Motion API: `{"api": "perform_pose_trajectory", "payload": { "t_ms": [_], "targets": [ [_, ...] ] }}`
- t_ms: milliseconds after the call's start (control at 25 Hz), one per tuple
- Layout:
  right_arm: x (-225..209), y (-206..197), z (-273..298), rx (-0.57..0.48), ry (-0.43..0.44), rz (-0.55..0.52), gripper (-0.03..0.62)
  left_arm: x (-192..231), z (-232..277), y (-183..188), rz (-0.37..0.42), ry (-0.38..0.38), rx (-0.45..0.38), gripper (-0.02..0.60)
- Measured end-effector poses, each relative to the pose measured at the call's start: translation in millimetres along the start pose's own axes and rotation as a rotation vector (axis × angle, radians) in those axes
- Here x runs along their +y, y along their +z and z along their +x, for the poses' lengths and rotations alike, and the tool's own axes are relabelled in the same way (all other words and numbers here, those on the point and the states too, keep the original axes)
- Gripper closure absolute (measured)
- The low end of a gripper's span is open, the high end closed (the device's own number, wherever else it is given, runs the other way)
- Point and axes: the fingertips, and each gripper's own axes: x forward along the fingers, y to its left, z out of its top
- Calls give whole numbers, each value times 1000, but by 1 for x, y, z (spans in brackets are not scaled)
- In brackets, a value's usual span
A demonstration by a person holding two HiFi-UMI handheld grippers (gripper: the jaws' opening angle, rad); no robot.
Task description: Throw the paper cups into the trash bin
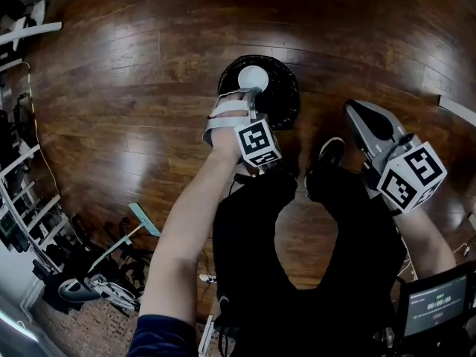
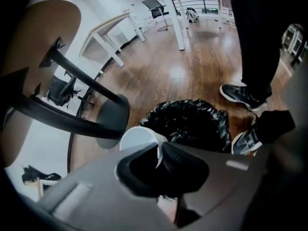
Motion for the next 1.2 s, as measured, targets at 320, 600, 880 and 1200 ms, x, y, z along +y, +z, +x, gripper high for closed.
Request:
{"api": "perform_pose_trajectory", "payload": {
  "t_ms": [320,600,880,1200],
  "targets": [
    [5,10,40,-23,78,-29,583,-33,71,-10,41,-81,30,548],
    [20,-4,49,51,144,-47,583,-46,121,-20,-8,-121,93,546],
    [30,-22,63,146,149,-160,583,-54,160,-11,-69,-146,78,546],
    [58,-33,70,174,214,-198,583,-75,170,-28,-174,-252,172,487]
  ]
}}
